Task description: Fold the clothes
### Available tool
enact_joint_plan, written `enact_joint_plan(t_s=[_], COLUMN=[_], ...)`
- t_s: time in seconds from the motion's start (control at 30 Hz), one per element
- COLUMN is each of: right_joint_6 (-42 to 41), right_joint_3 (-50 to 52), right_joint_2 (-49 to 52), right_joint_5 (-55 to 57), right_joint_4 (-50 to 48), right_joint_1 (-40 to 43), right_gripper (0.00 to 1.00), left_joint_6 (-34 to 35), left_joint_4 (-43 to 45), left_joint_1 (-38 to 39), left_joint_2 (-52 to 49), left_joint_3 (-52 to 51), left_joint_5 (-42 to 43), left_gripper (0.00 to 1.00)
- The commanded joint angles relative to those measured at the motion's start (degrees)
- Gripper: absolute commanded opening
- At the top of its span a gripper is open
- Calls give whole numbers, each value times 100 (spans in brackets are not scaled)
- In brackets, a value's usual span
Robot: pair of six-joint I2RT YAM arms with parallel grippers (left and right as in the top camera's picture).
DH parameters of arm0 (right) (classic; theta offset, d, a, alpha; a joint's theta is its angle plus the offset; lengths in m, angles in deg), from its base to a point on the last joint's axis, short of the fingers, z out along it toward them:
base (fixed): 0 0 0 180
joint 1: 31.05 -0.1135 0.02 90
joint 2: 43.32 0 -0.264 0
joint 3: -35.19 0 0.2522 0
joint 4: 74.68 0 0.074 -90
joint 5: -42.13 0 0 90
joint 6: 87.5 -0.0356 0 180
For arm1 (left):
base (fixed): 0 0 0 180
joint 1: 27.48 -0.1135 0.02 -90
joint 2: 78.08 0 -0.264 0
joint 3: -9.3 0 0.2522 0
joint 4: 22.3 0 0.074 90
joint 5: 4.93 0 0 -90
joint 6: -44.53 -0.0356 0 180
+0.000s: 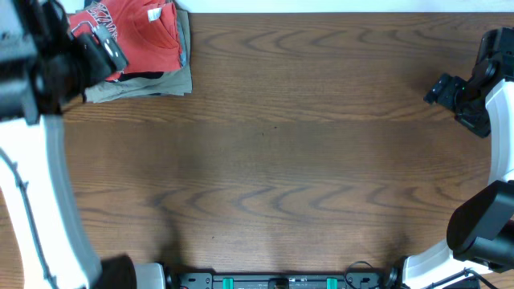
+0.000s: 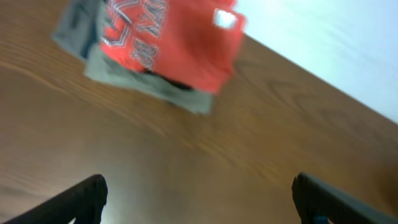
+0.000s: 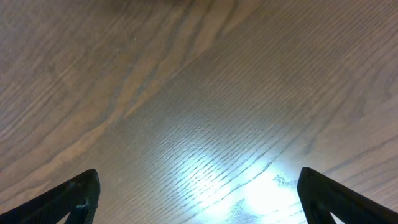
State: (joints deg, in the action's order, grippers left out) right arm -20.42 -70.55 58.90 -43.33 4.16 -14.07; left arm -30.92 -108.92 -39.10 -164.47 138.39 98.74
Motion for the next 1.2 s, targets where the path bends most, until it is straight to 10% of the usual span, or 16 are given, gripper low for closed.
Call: enact_joint_plan(t_s=[0.0,0.67,1.17], right_joint_6=[72,72,72], right_joint_3=[-52,-52,-52], right_joint_2=[-9,-9,-9], right_joint_5=[39,39,39], right_joint_4=[4,4,4], right_joint_1=[-48,-48,-48], right_gripper=[99,99,99], left_joint_6=[-374,-544,-334], left_joint_4=[-219,264,260], left_joint_1=[144,796,796], left_joint_2=[597,6258,6944], left_joint_3=[-114,-5169,-5440], left_joint_5=[584,1034,870], left_gripper=[96,98,98])
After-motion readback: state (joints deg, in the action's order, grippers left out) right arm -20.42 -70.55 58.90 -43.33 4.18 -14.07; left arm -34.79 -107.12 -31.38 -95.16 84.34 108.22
